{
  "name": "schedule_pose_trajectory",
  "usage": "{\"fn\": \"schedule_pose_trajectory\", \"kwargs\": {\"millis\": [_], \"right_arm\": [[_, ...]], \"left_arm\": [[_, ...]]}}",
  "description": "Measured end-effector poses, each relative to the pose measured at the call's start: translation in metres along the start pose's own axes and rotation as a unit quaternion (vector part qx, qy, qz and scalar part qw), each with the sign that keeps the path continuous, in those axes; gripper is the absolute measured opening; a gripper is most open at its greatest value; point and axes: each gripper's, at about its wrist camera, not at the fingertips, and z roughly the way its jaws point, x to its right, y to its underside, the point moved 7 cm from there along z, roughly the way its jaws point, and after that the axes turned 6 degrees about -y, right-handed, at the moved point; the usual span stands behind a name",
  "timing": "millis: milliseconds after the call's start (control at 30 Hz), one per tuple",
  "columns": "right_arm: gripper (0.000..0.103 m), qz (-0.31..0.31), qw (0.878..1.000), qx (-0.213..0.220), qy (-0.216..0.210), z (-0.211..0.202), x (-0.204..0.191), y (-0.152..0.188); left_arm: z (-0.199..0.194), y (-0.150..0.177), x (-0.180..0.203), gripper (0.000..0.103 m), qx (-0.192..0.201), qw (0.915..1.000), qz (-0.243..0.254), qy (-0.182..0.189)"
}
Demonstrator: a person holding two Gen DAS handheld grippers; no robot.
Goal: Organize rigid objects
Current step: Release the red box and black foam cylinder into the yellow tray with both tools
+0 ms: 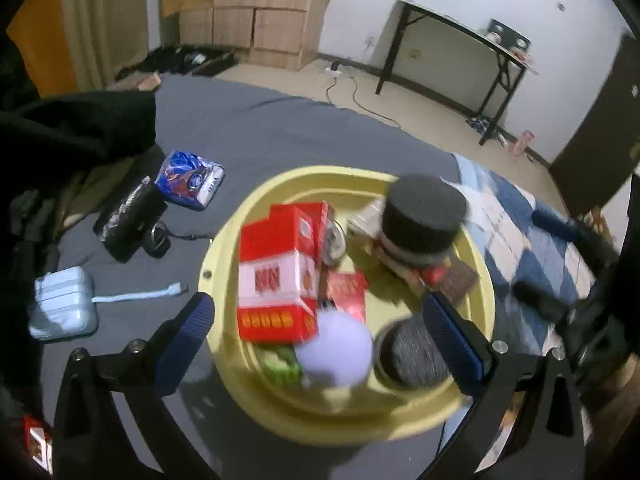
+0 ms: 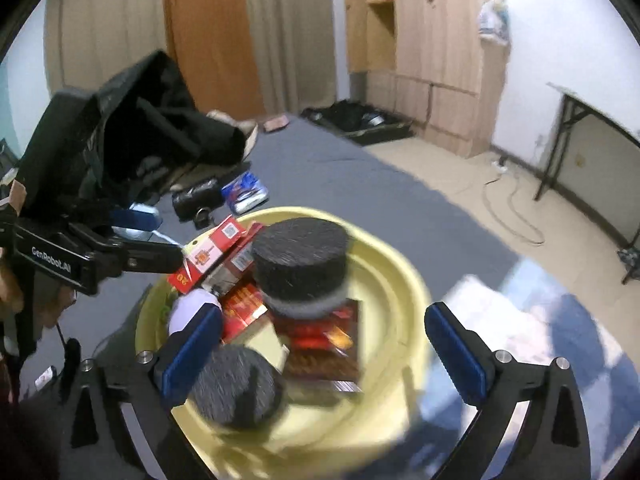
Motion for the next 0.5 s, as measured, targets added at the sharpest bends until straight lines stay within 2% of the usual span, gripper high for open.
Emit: {"fn": "schedule_pose_trajectory", "kwargs": {"millis": [67,133,200,300,400,500], "right_arm": [[0.103,-0.009,1.0,-0.002,0.029,-0.019,0.004,0.02],[0.103,-0.021,0.999,-0.011,0.043,-0.029,0.003,0.048],[0.103,-0.012,0.999,-0.027,0.042,-0.029,0.0,0.076],[0.103,0.021,0.999,-0.043,0.024,-0.019,-0.011,0.111],[0.103,0.012,0.999,-0.047,0.016,-0.009,-0.026,0.123],[0.103,0.0,0.998,-0.064,0.016,0.004,-0.041,0.138]], "left_arm": [[-0.003,0.023,0.014,0.103,0.004,0.9993,0.033,0.018],[0.0,0.051,0.017,0.103,0.006,0.9983,0.057,0.003],[0.006,0.075,0.015,0.103,0.004,0.9987,0.052,0.002],[0.009,0.098,0.009,0.103,0.024,0.9994,0.021,-0.015],[0.019,0.114,0.003,0.103,0.031,0.9978,0.021,-0.054],[0.022,0.124,0.001,0.103,0.023,0.9991,0.009,-0.036]]}}
